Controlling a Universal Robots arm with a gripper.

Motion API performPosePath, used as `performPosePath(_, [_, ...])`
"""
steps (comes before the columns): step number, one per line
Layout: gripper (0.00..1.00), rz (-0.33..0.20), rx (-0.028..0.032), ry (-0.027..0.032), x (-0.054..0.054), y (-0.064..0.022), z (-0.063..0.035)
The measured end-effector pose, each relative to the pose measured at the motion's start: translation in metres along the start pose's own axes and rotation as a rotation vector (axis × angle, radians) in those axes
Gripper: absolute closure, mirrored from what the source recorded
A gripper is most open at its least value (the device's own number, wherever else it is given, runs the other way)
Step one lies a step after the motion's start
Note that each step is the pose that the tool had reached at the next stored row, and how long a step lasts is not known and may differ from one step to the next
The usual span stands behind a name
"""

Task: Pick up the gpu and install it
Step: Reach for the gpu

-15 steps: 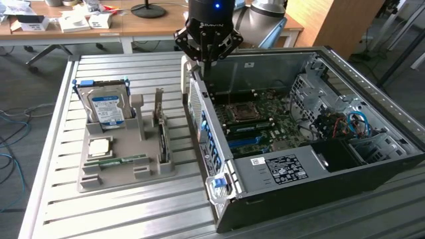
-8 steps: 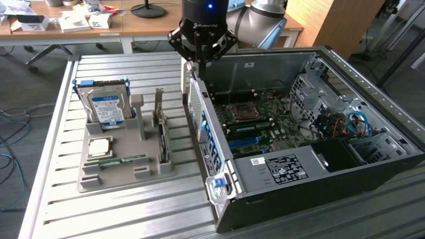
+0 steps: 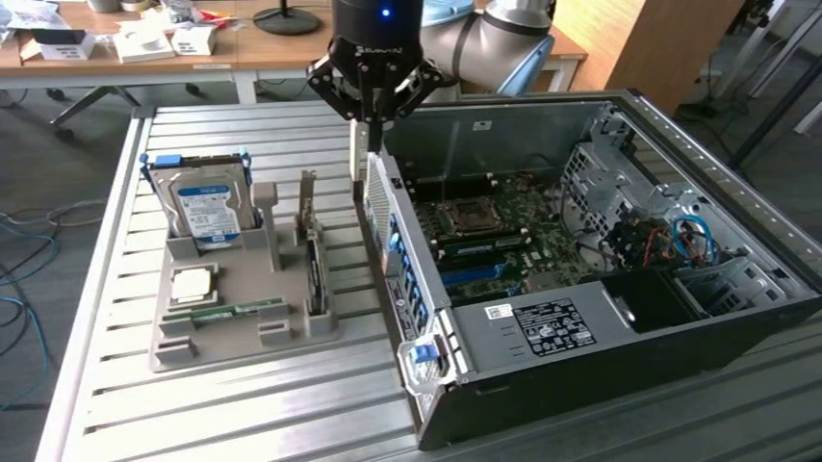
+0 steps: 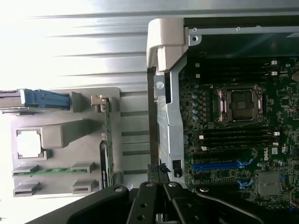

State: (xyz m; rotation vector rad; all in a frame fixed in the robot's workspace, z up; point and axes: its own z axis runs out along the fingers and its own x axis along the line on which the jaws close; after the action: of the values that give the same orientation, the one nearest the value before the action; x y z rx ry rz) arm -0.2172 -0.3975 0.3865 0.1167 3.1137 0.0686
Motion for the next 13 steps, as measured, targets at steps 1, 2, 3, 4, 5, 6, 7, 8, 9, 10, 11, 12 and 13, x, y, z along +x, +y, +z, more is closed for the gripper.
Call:
performPosePath(1, [0.89,0.000,0.0001,0.0000,0.003,0.0001,0.0001])
performPosePath(2, [0.89,0.000,0.0002,-0.0001,0.005,0.0001,0.0002])
performPosePath(3, [0.89,0.000,0.0003,-0.0001,0.008,0.0001,0.0004])
performPosePath(4, [0.89,0.000,0.0004,-0.0001,0.010,0.0001,0.0006])
performPosePath(5, [0.89,0.000,0.0005,-0.0001,0.012,0.0001,0.0007])
performPosePath(6, [0.89,0.000,0.0006,-0.0001,0.014,0.0001,0.0008])
performPosePath(7, [0.89,0.000,0.0007,-0.0001,0.016,0.0001,0.0010])
performPosePath(8, [0.89,0.000,0.0008,-0.0001,0.019,0.0002,0.0012])
performPosePath(9, [0.89,0.000,0.0009,-0.0002,0.022,0.0003,0.0014])
performPosePath(10, [0.89,0.000,0.0010,-0.0002,0.025,0.0004,0.0015])
performPosePath(11, [0.89,0.000,0.0011,-0.0001,0.028,0.0005,0.0017])
performPosePath(12, [0.89,0.000,0.0012,-0.0001,0.030,0.0005,0.0018])
performPosePath(13, [0.89,0.000,0.0013,-0.0001,0.032,0.0006,0.0020])
